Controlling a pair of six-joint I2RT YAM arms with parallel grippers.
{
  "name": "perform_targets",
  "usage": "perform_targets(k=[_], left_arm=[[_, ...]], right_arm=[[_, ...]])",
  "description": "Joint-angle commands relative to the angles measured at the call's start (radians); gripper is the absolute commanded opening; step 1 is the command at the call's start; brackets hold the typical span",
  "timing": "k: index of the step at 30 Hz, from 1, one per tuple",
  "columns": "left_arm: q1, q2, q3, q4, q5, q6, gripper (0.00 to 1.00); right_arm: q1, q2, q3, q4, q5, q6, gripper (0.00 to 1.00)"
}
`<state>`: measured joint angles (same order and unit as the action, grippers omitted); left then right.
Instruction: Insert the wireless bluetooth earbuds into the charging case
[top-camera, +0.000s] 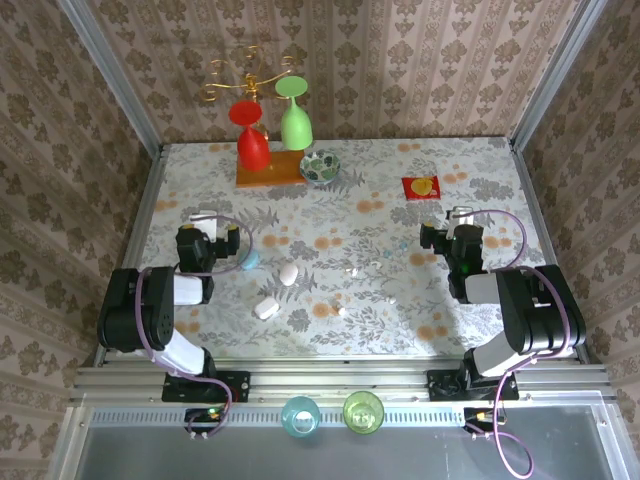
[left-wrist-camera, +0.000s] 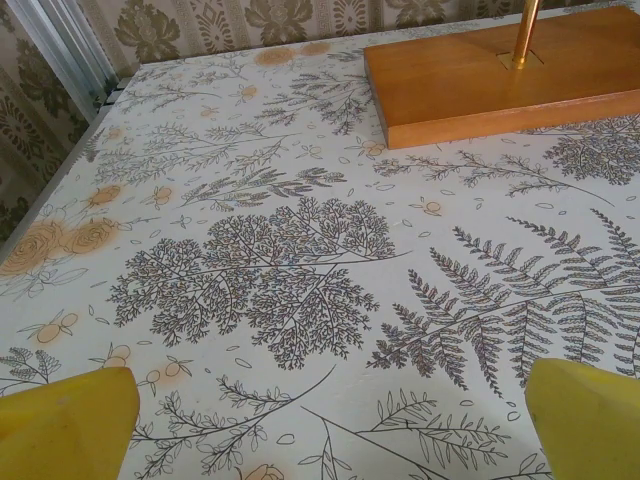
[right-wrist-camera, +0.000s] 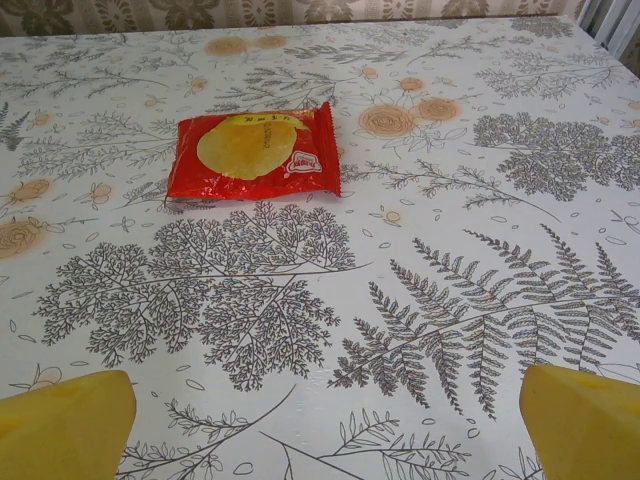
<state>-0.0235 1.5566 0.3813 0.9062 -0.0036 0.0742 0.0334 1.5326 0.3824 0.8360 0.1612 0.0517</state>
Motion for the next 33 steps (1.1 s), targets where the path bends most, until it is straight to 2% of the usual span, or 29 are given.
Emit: perform_targets(k=[1,20,25,30,33], left_arm=[[0.008,-0.003,0.015,0.000,0.009,-0.002,1.00],[0.007,-0.010,0.011,0.001,-0.009,-0.009,1.00],[-0.036,-0.141,0.006,-0.096,-0.094,0.016,1.00],[-0.116,-0.322,0.031,-0.259,-0.198,0.063,1.00],[-0.203,-0.411,0.076,-0.391,-0.271,0.094,1.00]], right_arm=[[0.005,0.001,0.018,0.035,0.022,-0.001,1.00],[0.005,-0.001,0.015,0.037,0.021,-0.001,1.00],[0.010,-0.038,0.010,0.019,0.005,-0.014,1.00],[0.033,-0.214,0.030,-0.151,0.006,-0.040,1.00],[0.065,-0.303,0.071,-0.289,0.003,-0.037,1.00]])
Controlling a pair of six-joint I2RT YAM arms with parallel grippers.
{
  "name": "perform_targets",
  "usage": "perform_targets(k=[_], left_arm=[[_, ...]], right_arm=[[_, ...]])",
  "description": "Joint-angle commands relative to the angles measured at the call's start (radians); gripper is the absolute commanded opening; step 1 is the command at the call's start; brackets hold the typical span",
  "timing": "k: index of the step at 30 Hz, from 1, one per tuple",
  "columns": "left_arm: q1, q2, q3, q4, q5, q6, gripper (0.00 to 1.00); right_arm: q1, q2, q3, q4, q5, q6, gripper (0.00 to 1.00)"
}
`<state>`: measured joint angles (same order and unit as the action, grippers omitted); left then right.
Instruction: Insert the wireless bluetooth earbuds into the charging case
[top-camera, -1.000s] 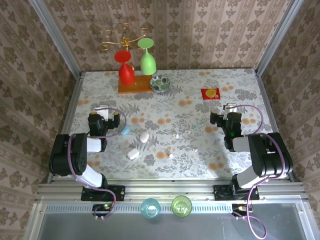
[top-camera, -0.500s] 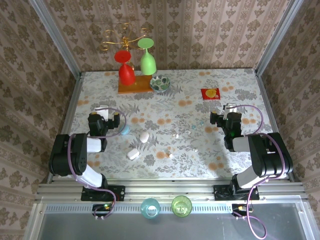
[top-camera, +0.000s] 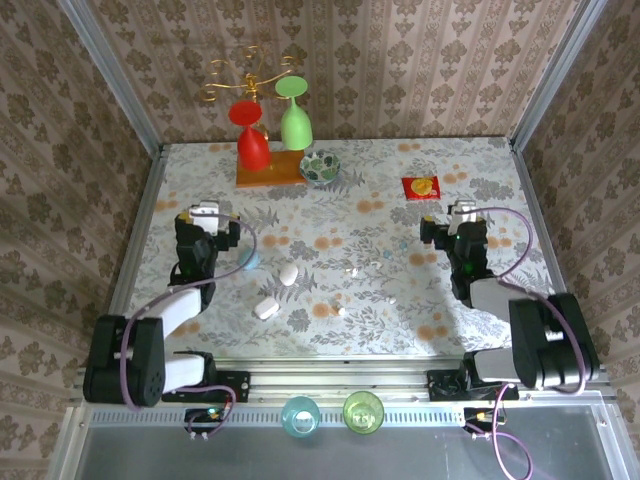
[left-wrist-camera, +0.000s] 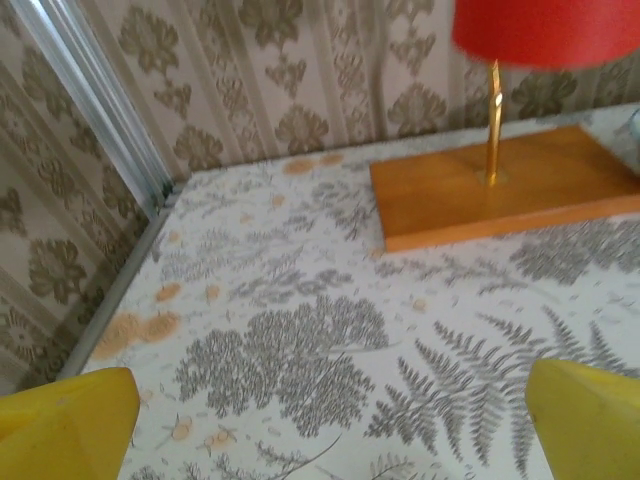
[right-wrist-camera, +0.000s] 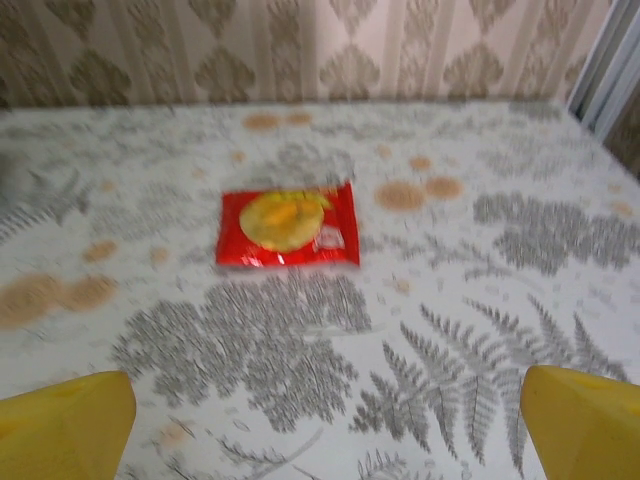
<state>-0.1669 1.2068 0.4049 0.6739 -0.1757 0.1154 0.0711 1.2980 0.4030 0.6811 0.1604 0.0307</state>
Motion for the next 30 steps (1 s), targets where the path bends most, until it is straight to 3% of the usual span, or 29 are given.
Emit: perform_targets(k=[1,9,13,18,24,30], left_arm=[[-0.089,-0.082,0.066,-0.193,-0.118,0.056,1.00],[-0.392,-0.144,0.172,-0.478,-0.139,-0.068,1.00],[-0.498,-0.140,0.151,-0.563,-0.094,-0.124,1.00],[-0.543,-0.127,0.093,-0.625,-0.057,-0.246,1.00],[-0.545,-0.023,0.057,-0.588,0.054,-0.281,1.00],[-0.548,0.083,0.038,-0.560,0.079,-0.312,0.99]], right_arm=[[0.040,-0.097,0.062,-0.179,-0.004,-0.012,1.00],[0.249,-0.228,0.083,-0.294,-0.096,0.095,1.00],[0.373,-0.229,0.078,-0.299,-0.138,0.137,1.00],[0.460,-0.239,0.049,-0.318,-0.189,0.175,1.00],[0.474,-0.243,0.033,-0.341,-0.195,0.182,1.00],[0.473,-0.219,0.034,-0.324,-0.175,0.178,1.00]])
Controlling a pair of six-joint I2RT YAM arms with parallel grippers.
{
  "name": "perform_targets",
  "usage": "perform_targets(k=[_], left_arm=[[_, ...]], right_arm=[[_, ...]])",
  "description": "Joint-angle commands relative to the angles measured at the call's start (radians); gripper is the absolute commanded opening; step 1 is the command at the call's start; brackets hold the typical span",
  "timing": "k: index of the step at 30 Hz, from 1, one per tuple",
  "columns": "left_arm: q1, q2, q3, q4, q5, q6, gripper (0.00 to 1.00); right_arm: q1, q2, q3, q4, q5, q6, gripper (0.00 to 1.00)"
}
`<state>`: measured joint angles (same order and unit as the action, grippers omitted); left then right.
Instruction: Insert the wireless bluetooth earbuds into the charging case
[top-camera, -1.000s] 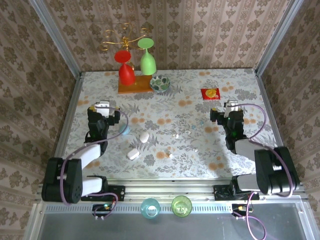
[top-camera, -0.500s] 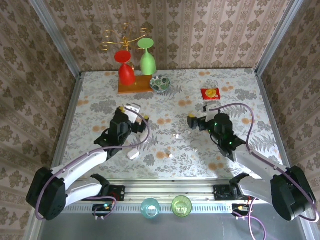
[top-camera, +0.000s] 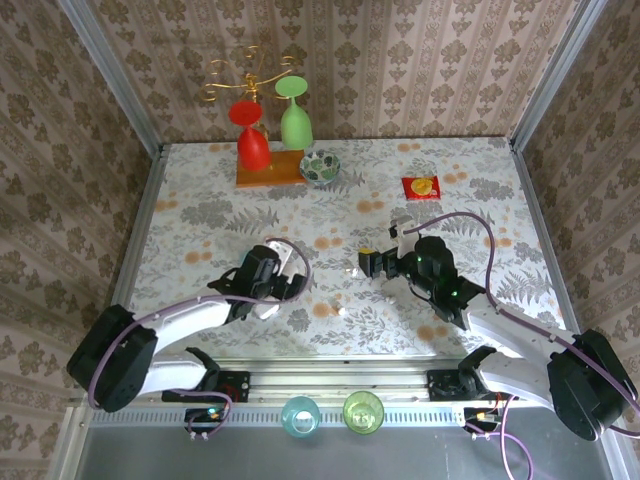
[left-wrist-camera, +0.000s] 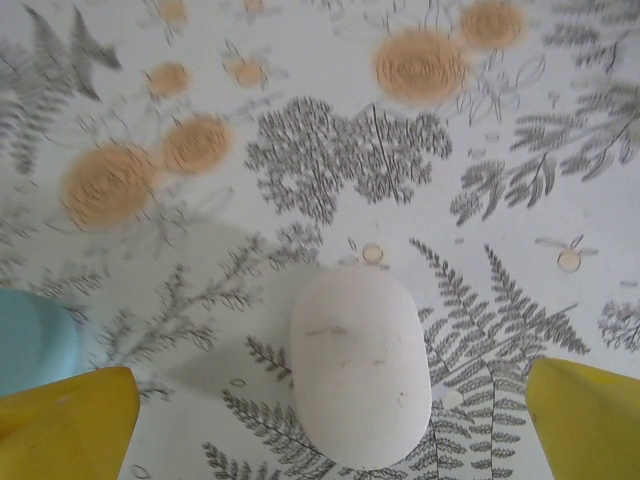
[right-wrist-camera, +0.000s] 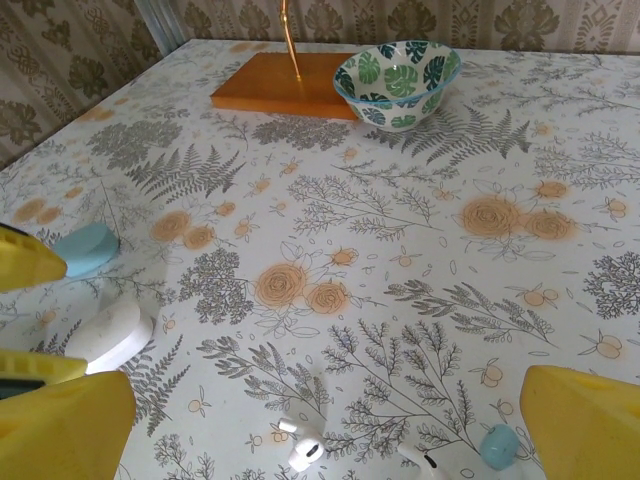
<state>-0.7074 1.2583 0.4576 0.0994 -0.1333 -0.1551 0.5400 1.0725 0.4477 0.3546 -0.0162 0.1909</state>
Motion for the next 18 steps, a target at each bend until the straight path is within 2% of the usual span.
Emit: perform_targets(k=[1,7,12,17,18], left_arm=[[-0.006,0.047,-0.013,0.018,0.039,-0.041,0.97],[-0.001,0.135,-0.008,0.055,0.013,-0.049,0.92],[0.007,0.181,-0.004,0.071,0.011,-0.049,0.77],[0.009,0.180,-0.007,0.077,0.028,-0.047,0.54],[0.009,0.175,-0.008,0.075,0.029,-0.047,0.51]], right_arm=[[0.005,0.012,-0.009,0.007,0.001,0.021,1.00],[0.005,0.024,-0.006,0.012,-0.002,0.025,1.00],[0.005,0.014,-0.013,0.001,0.013,0.020,1.00],[0.005,0.013,-0.018,0.006,0.029,0.028,1.00],[0.004,0.014,-0.017,0.005,0.034,0.033,1.00]])
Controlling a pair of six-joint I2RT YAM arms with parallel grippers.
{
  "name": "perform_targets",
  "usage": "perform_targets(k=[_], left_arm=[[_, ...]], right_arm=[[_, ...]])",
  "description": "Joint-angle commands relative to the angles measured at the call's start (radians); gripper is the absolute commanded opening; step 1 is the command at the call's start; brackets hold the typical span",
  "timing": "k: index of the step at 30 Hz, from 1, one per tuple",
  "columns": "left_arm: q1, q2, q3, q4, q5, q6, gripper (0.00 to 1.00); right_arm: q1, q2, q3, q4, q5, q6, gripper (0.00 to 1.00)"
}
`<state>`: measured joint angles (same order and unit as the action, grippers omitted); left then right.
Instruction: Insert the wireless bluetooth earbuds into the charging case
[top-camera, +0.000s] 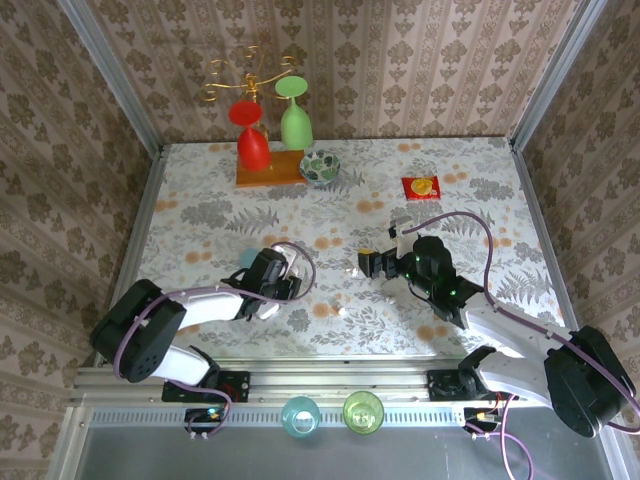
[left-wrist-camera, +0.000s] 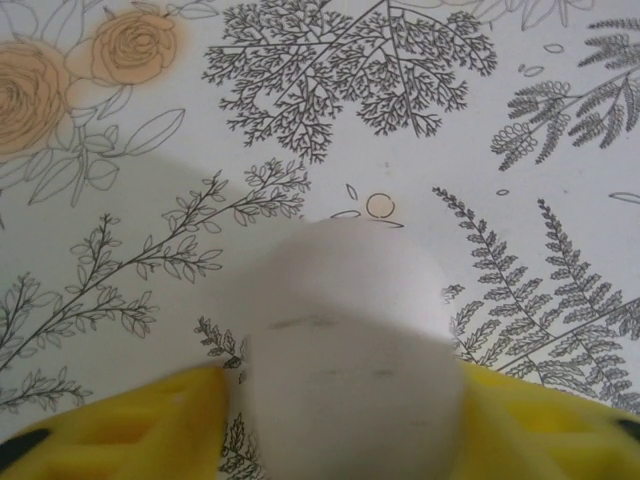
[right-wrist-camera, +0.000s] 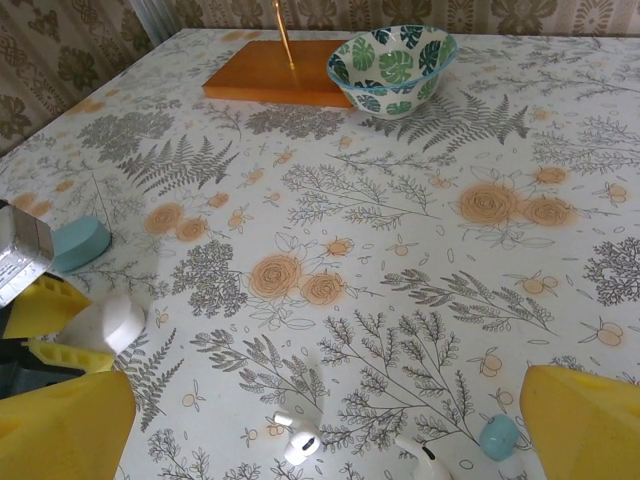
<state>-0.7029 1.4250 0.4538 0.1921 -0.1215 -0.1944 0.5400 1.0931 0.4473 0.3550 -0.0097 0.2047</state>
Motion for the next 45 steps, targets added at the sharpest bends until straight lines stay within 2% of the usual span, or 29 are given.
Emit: perform_targets(k=[1,5,11,15,20,29,36,43,45], left_arm=[[0.005,0.003,-0.004,-0.021,0.021,-0.007,0.49],[0.002,-0.034,-0.004,-0.032,0.045,0.007,0.39],[0.002,-0.105,0.007,0.006,0.144,0.104,0.38],[0.001,-0.140,0.017,0.059,0.241,0.188,0.38],[0.003,-0.193,0.015,0.170,0.408,0.305,0.36],[0.001,-0.219,0.076,0.181,0.654,0.430,0.36],[-0.006,-0.217,0.112,0.167,0.727,0.469,0.35],[-0.012,-0.222,0.116,0.158,0.732,0.485,0.35],[-0.014,-0.222,0.117,0.160,0.735,0.484,0.35]], right_arm=[[0.003,-0.007,-0.013,0.001,0.032,0.027,1.00],[0.002,-0.008,0.014,-0.046,0.055,0.088,1.00],[-0.001,0.025,0.149,-0.234,-0.004,0.274,1.00],[-0.052,0.028,0.205,-0.299,-0.192,0.356,1.00],[-0.153,0.065,0.197,-0.196,-0.517,0.631,1.00],[-0.104,0.194,0.224,-0.084,-0.743,0.780,0.92],[-0.035,0.325,0.261,0.007,-0.800,0.845,0.63],[-0.032,0.346,0.263,0.026,-0.823,0.856,0.38],[-0.032,0.341,0.265,0.013,-0.822,0.849,0.27]])
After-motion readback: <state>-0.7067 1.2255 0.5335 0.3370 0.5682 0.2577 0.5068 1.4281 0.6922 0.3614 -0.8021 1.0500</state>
